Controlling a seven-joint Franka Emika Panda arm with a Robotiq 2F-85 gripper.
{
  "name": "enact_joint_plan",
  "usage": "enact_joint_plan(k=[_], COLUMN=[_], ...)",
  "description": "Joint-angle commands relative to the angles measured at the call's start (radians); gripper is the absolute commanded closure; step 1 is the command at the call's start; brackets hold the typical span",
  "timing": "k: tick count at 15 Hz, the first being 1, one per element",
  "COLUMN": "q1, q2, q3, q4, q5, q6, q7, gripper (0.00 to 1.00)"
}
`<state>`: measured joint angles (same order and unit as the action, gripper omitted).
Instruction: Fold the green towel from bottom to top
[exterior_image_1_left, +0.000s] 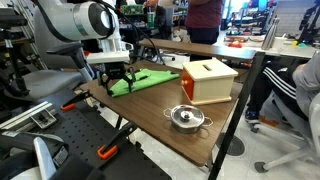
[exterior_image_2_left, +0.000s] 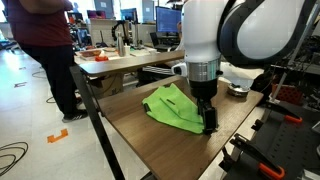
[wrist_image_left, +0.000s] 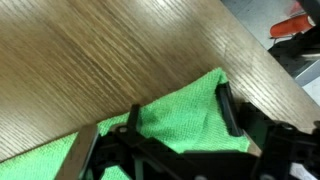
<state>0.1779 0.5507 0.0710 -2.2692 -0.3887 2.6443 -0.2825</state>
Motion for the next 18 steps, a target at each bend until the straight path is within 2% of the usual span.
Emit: enact_joint_plan(k=[1, 6, 11, 18], q1=[0.028, 0.045, 0.047, 0.04], q2=[0.0, -0.07, -0.153, -0.126], q3=[-0.022, -0.036, -0.053, -0.051], q4=[-0.005, -0.073, -0.189, -0.175], q5=[-0.042, -0.087, -0.121, -0.116], q6=[0.006, 0.057, 0.136, 0.111], q7=[0.032, 0.075, 0.12, 0.113], gripper=[0.0, 0.0, 0.0, 0.0])
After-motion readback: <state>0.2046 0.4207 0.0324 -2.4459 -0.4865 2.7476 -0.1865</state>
